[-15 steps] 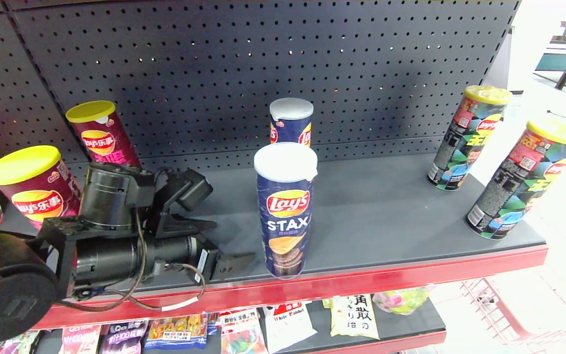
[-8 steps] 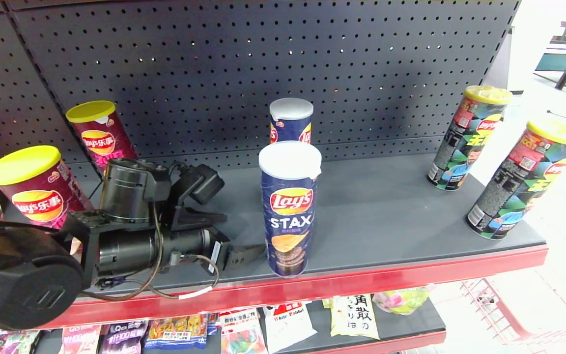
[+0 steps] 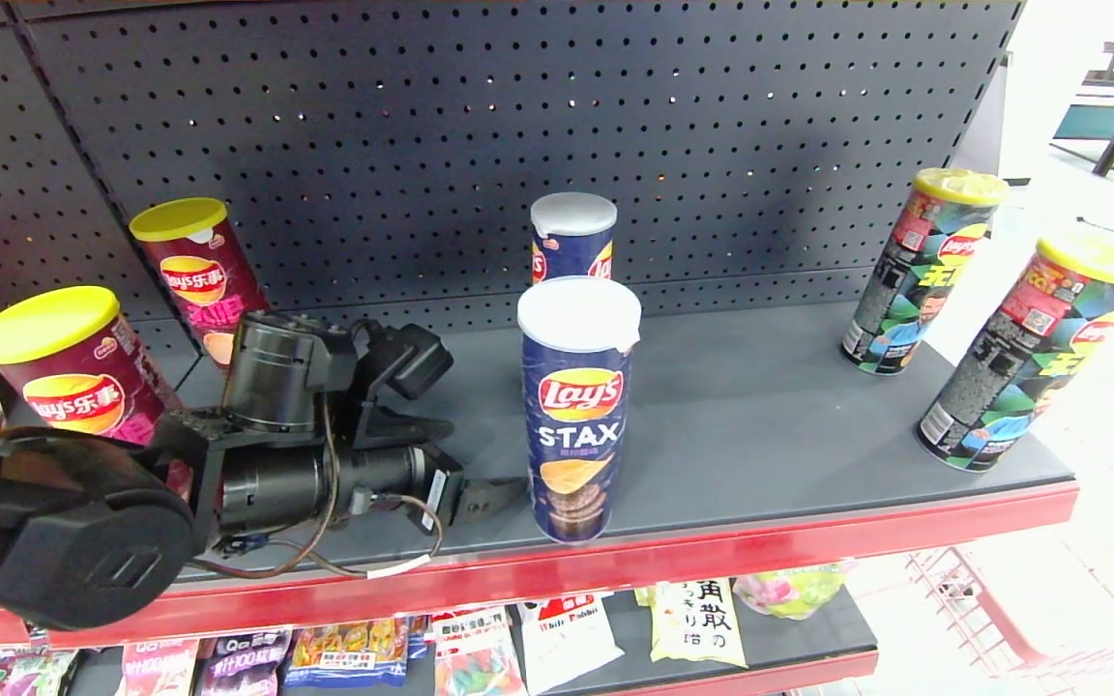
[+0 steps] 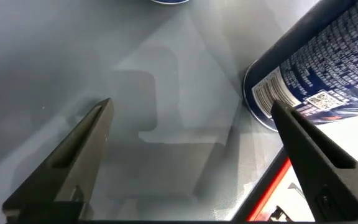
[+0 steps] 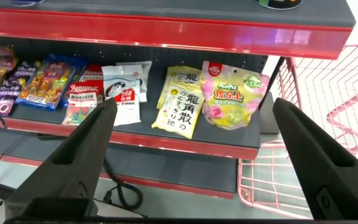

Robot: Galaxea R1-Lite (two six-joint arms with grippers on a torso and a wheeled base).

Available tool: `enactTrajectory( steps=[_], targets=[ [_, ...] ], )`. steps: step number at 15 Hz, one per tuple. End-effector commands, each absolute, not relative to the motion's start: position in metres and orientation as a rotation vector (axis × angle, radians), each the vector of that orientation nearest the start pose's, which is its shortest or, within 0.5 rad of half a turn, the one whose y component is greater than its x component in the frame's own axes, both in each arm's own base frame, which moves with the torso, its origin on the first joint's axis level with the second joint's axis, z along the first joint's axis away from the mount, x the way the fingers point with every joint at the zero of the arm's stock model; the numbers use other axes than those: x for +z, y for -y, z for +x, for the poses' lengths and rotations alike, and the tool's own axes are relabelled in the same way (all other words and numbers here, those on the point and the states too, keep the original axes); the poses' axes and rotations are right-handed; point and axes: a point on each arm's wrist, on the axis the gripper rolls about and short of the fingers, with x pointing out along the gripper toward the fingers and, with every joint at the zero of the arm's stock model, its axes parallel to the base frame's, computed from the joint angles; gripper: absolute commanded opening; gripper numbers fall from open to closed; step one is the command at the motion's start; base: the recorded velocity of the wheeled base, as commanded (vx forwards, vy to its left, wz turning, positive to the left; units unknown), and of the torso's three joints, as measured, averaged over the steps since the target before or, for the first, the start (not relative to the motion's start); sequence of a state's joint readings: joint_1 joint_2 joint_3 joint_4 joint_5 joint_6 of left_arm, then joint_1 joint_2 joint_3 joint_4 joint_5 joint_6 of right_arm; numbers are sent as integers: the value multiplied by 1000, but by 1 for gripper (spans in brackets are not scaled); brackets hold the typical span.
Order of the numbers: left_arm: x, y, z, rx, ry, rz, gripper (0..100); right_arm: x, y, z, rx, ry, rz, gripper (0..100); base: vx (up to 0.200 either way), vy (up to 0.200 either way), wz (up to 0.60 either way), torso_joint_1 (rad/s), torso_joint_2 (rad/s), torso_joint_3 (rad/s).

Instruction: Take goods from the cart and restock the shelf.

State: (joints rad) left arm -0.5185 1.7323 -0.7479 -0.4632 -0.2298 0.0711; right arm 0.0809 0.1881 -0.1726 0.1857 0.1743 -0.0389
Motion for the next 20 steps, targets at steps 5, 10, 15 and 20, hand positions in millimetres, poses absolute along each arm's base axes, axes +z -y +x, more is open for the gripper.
enactTrajectory(
  steps=[5, 10, 15, 20],
  targets=[
    [146, 137, 229, -752, -496, 142, 100, 108, -3, -17, 264, -215, -29, 100, 0, 0, 0, 0, 0, 0],
    [150, 95, 144, -786, -445, 147, 100, 107, -3, -14, 264, -251, -28, 100, 0, 0, 0, 0, 0, 0],
    [144, 22, 38, -517, -459, 140, 100, 105, -1, -11, 156, -278, -45, 100, 0, 0, 0, 0, 0, 0],
    [137, -11, -50, -68, -540, 5, 100, 105, 2, -14, 6, -332, -65, 100, 0, 0, 0, 0, 0, 0]
  ],
)
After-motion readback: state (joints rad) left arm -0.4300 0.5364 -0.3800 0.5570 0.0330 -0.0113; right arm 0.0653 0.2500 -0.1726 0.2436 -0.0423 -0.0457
